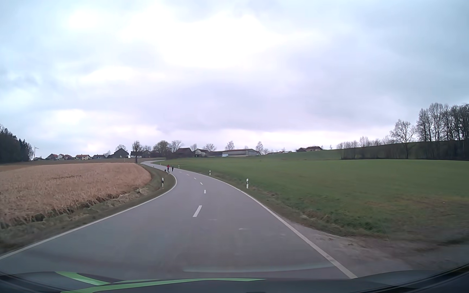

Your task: Follow the waypoints while adhering to traffic rules and regulations

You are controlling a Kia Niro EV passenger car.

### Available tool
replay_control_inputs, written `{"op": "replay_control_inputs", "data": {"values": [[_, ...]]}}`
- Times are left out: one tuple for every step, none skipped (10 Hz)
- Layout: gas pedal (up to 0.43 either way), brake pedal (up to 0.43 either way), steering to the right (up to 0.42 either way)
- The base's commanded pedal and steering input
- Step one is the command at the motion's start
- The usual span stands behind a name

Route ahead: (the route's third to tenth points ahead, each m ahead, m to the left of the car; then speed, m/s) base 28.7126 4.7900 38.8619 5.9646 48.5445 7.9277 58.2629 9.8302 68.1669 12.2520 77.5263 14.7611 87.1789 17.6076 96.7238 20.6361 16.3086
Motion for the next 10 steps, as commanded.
{"op": "replay_control_inputs", "data": {"values": [[0.287, 0.0, -0.016], [0.287, 0.0, -0.016], [0.287, 0.0, -0.016], [0.287, 0.0, -0.016], [0.287, 0.0, -0.016], [0.287, 0.0, -0.016], [0.287, 0.0, -0.016], [0.287, 0.0, -0.016], [0.28, 0.0, -0.016], [0.28, 0.0, -0.016]]}}
